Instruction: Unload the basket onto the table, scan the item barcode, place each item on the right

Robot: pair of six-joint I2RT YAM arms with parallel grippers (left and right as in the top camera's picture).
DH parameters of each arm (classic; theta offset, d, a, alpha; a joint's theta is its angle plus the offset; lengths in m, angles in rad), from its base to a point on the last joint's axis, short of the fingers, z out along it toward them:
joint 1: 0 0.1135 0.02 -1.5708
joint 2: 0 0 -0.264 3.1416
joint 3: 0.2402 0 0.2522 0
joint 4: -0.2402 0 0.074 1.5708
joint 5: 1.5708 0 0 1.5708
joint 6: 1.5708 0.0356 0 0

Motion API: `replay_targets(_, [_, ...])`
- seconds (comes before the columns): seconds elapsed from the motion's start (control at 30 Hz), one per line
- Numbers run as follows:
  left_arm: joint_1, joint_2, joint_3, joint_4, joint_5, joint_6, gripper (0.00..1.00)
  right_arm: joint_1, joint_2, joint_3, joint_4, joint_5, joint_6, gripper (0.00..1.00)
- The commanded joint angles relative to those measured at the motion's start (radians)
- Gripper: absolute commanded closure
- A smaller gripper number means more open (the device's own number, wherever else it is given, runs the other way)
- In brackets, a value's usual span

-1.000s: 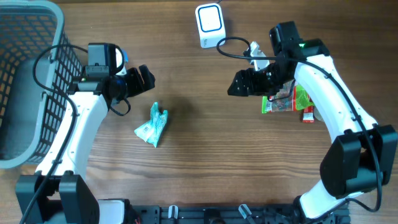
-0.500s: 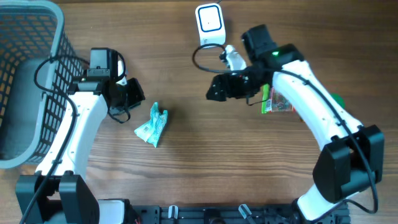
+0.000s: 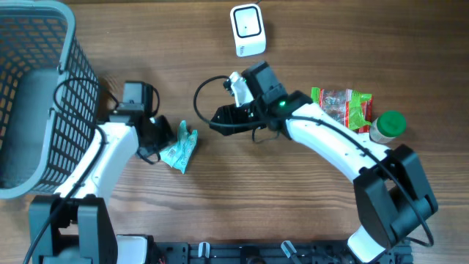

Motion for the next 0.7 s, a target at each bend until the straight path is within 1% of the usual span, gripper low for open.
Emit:
replay_targets(0.0, [-0.038, 0.005, -0.063, 0.085, 0.029, -0.032, 0.96, 0.042, 0.043, -0.038, 0.082, 0.013, 0.090, 0.39])
replay_targets(0.07, [-0.069, 0.007, -0.071, 0.111, 0.047, -0.032, 0.96, 0.065, 0.072, -0.038, 0.111, 0.026, 0.092, 0.40])
replay_targets(0.17, [-0.130, 0.010, -0.071, 0.114, 0.050, -0.043, 0.96, 0.065, 0.076, -0.038, 0.101, 0.058, 0.129, 0.41])
replay_targets(0.33, [-0.235, 0.011, -0.071, 0.149, 0.049, -0.077, 0.96, -0.014, 0.074, -0.038, -0.001, 0.017, 0.134, 0.40])
replay_targets(0.47, [-0.270, 0.010, -0.071, 0.219, 0.049, -0.106, 0.96, -0.123, 0.068, -0.038, -0.074, -0.117, 0.026, 0.40])
replay_targets(0.5, [-0.268, 0.008, -0.063, 0.233, 0.026, -0.101, 0.96, -0.137, 0.067, -0.038, -0.087, -0.145, 0.005, 0.40])
replay_targets(0.57, [-0.238, -0.006, -0.010, 0.177, -0.042, -0.100, 0.96, -0.142, 0.066, -0.038, -0.115, -0.167, -0.027, 0.40])
replay_targets(0.67, [-0.183, -0.028, 0.074, 0.061, -0.052, -0.099, 0.96, -0.115, 0.067, -0.038, -0.124, -0.155, 0.001, 0.40])
